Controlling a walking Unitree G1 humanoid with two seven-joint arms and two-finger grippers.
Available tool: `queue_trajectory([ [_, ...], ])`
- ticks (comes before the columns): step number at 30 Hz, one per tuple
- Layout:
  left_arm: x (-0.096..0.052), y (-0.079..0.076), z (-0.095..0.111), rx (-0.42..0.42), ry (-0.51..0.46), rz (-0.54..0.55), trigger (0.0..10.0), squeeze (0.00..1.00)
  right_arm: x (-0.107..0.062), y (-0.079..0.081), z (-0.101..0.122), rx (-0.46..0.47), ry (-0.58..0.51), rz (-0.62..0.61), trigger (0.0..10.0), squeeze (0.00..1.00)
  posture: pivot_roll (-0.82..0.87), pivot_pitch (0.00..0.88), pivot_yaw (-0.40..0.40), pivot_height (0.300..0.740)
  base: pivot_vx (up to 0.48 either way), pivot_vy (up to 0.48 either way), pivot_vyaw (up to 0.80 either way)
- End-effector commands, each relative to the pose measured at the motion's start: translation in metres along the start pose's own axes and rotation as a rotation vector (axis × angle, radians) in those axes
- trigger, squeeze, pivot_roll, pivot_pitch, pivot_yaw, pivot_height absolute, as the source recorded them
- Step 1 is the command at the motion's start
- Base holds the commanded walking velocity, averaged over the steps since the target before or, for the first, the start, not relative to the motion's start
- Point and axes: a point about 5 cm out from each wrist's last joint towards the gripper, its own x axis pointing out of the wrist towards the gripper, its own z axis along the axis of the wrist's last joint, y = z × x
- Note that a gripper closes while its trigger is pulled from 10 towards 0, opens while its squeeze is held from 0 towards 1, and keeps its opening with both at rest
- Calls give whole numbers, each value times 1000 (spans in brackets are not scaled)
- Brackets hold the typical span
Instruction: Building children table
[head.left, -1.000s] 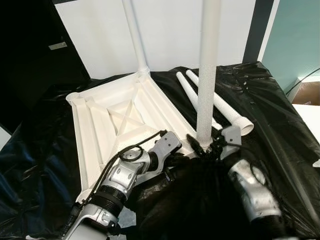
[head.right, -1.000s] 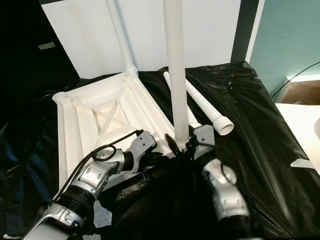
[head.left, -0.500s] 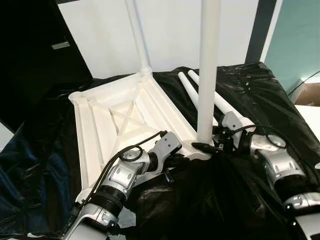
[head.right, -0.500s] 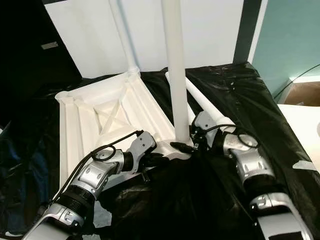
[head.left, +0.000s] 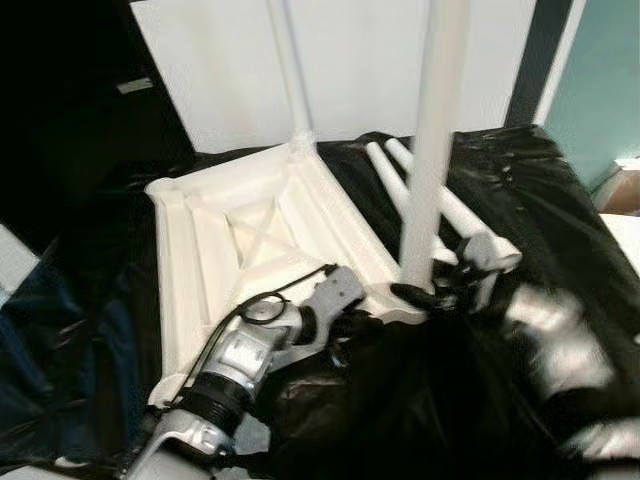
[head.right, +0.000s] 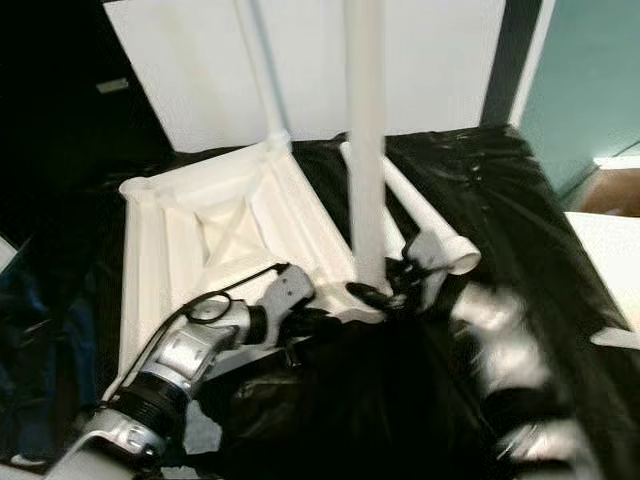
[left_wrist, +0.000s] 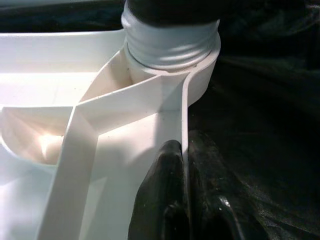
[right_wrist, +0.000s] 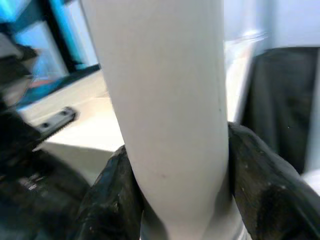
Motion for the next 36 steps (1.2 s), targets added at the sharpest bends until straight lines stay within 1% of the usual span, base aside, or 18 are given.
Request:
queue_trajectory([
  [1,4,-9,-38,-140,97,19,10000,0,9,4,12,-22,-68,-44,0,0,-11,0,72,740,0,0,0],
  [4,4,-13,-41,-144,103,9,10000,0,-7,2,9,-29,-107,-480,0,0,-23,0,87,740,0,0,0],
  [6,4,-13,-41,-143,107,6,10000,0,-12,2,12,-57,-115,-586,0,0,-23,0,87,740,0,0,0],
  [14,4,-11,-38,-137,104,8,10000,0,-11,4,19,-102,-109,-630,0,0,-16,0,86,740,0,0,0],
  [15,4,-11,-39,-138,105,10,10000,0,-9,7,17,-96,-92,-617,2667,0,-16,0,86,740,0,0,0],
  [16,3,-11,-39,-138,105,11,10000,0,-8,9,16,-92,-80,-611,2667,0,-16,0,86,740,0,0,0],
  [17,3,-11,-40,-140,105,12,10000,0,-6,12,15,-86,-76,-584,10000,518,-11,0,79,740,0,0,0],
  [18,3,-11,-40,-140,105,12,10000,0,-6,12,15,-86,-76,-584,10000,518,-11,0,79,740,0,0,0],
  [19,3,-12,-40,-142,106,14,10000,0,-3,18,12,-70,-62,-531,10000,1000,-11,0,79,740,0,0,0],
  [21,2,-12,-41,-143,107,15,10000,0,2,23,9,-45,-51,-459,10000,1000,-11,0,79,740,0,0,0],
  [22,3,-12,-41,-144,106,16,10000,0,6,26,7,-29,-42,-355,10000,549,-13,0,75,740,0,0,0],
  [23,3,-12,-41,-144,106,17,10000,0,9,27,5,-22,-34,-294,10000,549,-13,0,75,740,0,0,0],
  [24,4,-12,-40,-144,105,17,10000,0,11,27,6,-41,-38,-220,10000,0,-13,0,75,740,0,0,0],
  [27,4,-12,-40,-144,104,16,10000,0,11,26,7,-75,-45,-147,10000,0,-13,0,75,740,0,0,0],
  [29,6,-12,-39,-141,105,14,10000,0,12,19,7,-106,-25,29,10000,0,-24,0,78,740,0,0,0],
  [30,6,-12,-39,-141,105,14,10000,0,12,19,7,-106,-25,29,10000,0,-24,0,78,740,0,0,0],
  [31,7,-11,-38,-139,103,13,10000,0,11,9,7,-119,15,165,10000,0,-22,0,77,740,0,0,0],
  [36,6,-11,-38,-139,103,17,10000,0,14,-10,5,-136,127,284,10000,0,-14,0,75,740,0,0,0],
])
